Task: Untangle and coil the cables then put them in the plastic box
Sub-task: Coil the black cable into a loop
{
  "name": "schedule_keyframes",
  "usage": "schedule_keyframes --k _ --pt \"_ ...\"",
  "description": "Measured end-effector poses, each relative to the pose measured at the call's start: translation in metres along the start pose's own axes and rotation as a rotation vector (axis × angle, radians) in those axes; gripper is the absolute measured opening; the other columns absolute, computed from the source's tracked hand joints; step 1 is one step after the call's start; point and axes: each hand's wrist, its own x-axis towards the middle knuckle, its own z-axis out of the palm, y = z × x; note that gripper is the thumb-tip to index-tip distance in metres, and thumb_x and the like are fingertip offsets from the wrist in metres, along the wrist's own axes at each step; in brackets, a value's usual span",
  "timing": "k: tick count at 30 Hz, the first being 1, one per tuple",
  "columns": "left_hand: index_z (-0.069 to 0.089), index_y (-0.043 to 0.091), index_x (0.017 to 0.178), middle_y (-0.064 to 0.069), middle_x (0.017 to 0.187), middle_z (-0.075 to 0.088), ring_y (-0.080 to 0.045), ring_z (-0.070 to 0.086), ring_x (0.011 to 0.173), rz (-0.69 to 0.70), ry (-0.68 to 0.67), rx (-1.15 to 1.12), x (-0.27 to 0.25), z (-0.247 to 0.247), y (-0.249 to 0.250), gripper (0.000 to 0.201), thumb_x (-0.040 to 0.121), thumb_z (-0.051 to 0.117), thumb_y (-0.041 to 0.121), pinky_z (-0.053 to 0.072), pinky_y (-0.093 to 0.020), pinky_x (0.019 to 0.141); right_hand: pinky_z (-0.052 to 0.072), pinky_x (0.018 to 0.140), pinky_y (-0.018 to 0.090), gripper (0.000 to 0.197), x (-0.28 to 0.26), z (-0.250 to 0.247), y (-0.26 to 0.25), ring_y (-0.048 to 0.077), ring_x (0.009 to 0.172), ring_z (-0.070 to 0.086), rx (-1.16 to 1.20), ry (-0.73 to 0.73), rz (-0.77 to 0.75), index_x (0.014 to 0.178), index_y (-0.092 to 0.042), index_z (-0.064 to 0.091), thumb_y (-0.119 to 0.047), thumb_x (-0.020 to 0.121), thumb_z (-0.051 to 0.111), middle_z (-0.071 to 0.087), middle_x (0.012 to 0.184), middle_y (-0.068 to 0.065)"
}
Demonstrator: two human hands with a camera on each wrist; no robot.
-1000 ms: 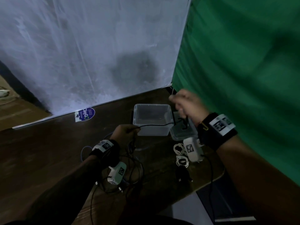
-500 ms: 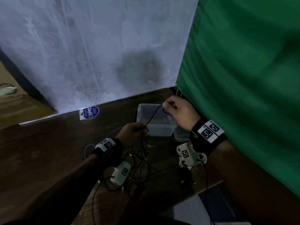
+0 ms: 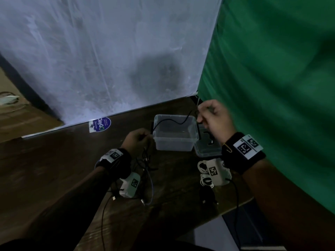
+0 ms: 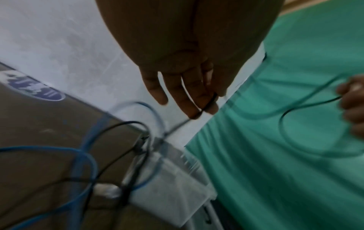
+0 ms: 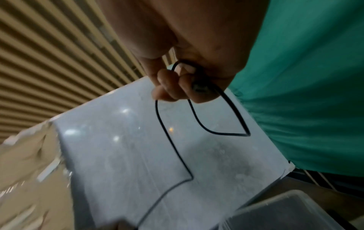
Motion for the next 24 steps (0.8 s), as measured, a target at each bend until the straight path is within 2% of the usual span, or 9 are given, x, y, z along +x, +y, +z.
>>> schedule_keyframes --k 4,6,8,10,12,15,17,20,24 --pt "0.07 0.013 0.086 0.008 0.075 0.064 0.006 0.059 0.063 0.092 -0.077 -0.056 0.006 -0.002 0.028 0.007 0.09 0.065 0.013 0.045 -0.014 0.062 0.053 0.069 0.03 0.03 -0.008 0.026 0.008 0.008 0.075 0.062 -0.231 -0.237 -0.076 0.119 -0.021 0.061 -0.035 0.093 0.063 0.067 0.109 -0.001" --pt "0.073 0.011 0.09 0.006 0.079 0.068 0.003 0.062 0.068 0.145 -0.144 -0.084 0.006 0.0 0.045 0.008 0.089 0.065 0.013 0.047 -0.013 0.062 0.05 0.072 0.025 0.044 -0.01 0.04 0.004 0.004 0.085 0.059 -0.455 -0.395 -0.07 0.136 -0.028 0.052 -0.04 0.095 0.059 0.058 0.119 -0.012" --pt "0.074 0.012 0.092 -0.003 0.085 0.072 -0.01 0.066 0.077 0.213 -0.181 -0.101 0.006 0.0 0.056 0.01 0.089 0.066 0.017 0.053 -0.021 0.067 0.05 0.073 0.031 0.033 -0.011 0.049 0.001 0.007 0.082 0.057 -0.536 -0.523 -0.063 0.128 -0.022 0.06 -0.034 0.098 0.054 0.061 0.102 -0.012" --pt "0.074 0.015 0.089 -0.009 0.086 0.071 -0.023 0.066 0.08 0.215 -0.173 -0.117 0.007 -0.005 0.057 0.01 0.089 0.065 0.021 0.053 -0.031 0.073 0.05 0.069 0.04 0.027 -0.009 0.051 -0.003 0.013 0.067 0.056 -0.549 -0.584 -0.058 0.101 -0.012 0.068 -0.032 0.099 0.051 0.061 0.075 -0.004" --pt "0.072 0.014 0.087 -0.01 0.083 0.069 -0.02 0.064 0.074 0.198 -0.167 -0.16 0.005 -0.009 0.054 0.01 0.088 0.066 0.022 0.052 -0.029 0.07 0.047 0.065 0.035 0.029 -0.006 0.048 -0.006 0.015 0.066 0.057 -0.589 -0.619 -0.068 0.092 -0.01 0.068 -0.035 0.098 0.053 0.061 0.073 0.003" --pt "0.071 0.029 0.073 0.004 0.061 0.062 -0.003 0.054 0.056 0.112 -0.194 -0.206 -0.001 -0.013 0.047 0.021 0.09 0.064 0.021 0.045 -0.019 0.055 0.04 0.062 0.031 0.029 0.005 0.033 -0.016 0.014 0.066 0.054 -0.621 -0.479 -0.157 0.086 -0.012 0.062 -0.036 0.099 0.051 0.057 0.073 0.002" --pt "0.067 0.038 0.059 0.013 0.051 0.056 0.001 0.048 0.047 0.039 -0.188 -0.224 -0.007 -0.015 0.036 0.041 0.094 0.06 0.017 0.041 -0.017 0.05 0.036 0.054 0.026 0.03 0.017 0.018 -0.023 0.009 0.055 0.049 -0.416 -0.27 -0.147 0.082 -0.009 0.059 -0.032 0.1 0.051 0.052 0.064 -0.001" --pt "0.067 0.035 0.058 0.012 0.051 0.053 -0.003 0.044 0.049 -0.027 -0.16 -0.27 -0.013 -0.017 0.014 0.04 0.093 0.06 0.017 0.038 -0.019 0.051 0.032 0.046 0.022 0.035 0.031 -0.007 -0.027 0.004 0.041 0.04 -0.194 0.002 -0.132 0.065 -0.017 0.053 -0.029 0.099 0.054 0.047 0.048 -0.007" --pt "0.072 0.034 0.064 0.01 0.058 0.06 -0.002 0.05 0.054 -0.121 -0.163 -0.226 -0.018 -0.016 -0.005 0.032 0.091 0.063 0.018 0.042 -0.016 0.056 0.03 0.046 0.022 0.037 0.039 -0.026 -0.026 0.007 0.042 0.036 0.002 0.195 -0.081 0.062 -0.023 0.048 -0.032 0.098 0.053 0.045 0.053 -0.004"
